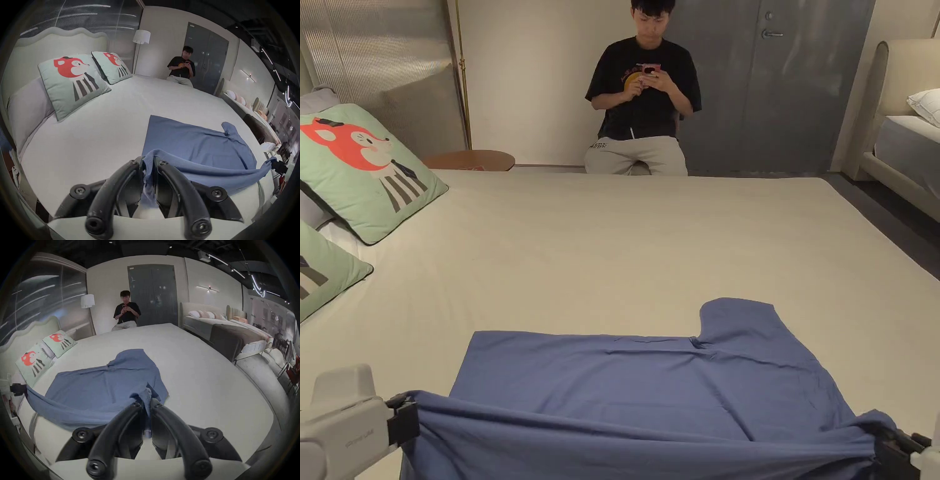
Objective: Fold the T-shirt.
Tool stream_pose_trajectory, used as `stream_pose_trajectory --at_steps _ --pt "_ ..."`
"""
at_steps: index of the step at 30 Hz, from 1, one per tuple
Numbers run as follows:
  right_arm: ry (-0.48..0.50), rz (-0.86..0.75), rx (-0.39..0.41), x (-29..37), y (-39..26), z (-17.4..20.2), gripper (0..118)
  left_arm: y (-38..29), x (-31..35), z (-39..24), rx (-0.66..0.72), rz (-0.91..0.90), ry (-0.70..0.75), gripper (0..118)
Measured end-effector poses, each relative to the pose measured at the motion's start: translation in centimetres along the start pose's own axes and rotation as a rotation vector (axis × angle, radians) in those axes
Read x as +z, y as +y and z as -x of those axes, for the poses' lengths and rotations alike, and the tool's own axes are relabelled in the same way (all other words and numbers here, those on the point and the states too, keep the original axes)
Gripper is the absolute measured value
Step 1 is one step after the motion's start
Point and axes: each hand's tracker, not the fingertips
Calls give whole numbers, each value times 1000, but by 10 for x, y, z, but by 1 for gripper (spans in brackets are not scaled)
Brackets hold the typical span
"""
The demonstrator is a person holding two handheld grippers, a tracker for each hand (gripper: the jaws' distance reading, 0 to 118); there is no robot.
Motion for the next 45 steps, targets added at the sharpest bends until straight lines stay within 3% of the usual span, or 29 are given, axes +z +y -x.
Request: stream_pose_trajectory --at_steps 9,17,19,20,21,22,23,24,26,29,31,32,33,35,36,37,45 --pt "-41 160 2 -99 15 -2 6 13 -84 -12 29 122 50 6" --pt "-55 209 -13 -127 12 -8 7 9 -119 -7 15 164 59 7" --pt "-68 174 -10 -121 13 -8 18 8 -114 -7 10 150 69 27" --pt "-83 148 6 -117 15 -9 36 10 -106 -10 -1 132 76 44" --pt "-99 122 22 -111 16 -8 69 10 -99 -10 -12 102 74 67" --pt "-93 88 28 -103 18 -9 89 11 -90 -10 -21 62 71 83" --pt "-86 50 32 -94 20 -10 98 12 -80 -10 -24 21 66 95" --pt "-77 10 46 -83 23 -10 99 12 -69 -9 -31 -27 67 103" --pt "-97 -65 78 -69 23 -7 99 13 -46 -12 -47 -102 67 103" --pt "-127 -167 129 -41 25 2 99 11 -7 -18 -48 -197 56 96" --pt "-124 -211 140 -24 25 4 91 6 13 -20 -59 -231 42 68" --pt "-121 -236 139 -15 24 6 79 2 14 -14 -80 -250 51 51" --pt "-126 -258 143 -9 21 8 58 0 21 -16 -99 -263 64 25" --pt "-120 -282 153 3 18 11 22 -7 35 -18 -121 -290 78 3" --pt "-124 -291 153 9 16 13 4 -9 47 -27 -126 -294 75 1" --pt "-119 -298 153 16 17 19 1 -12 52 -27 -130 -292 70 0" --pt "-84 -291 153 35 7 26 1 -29 54 -20 -124 -200 16 0"
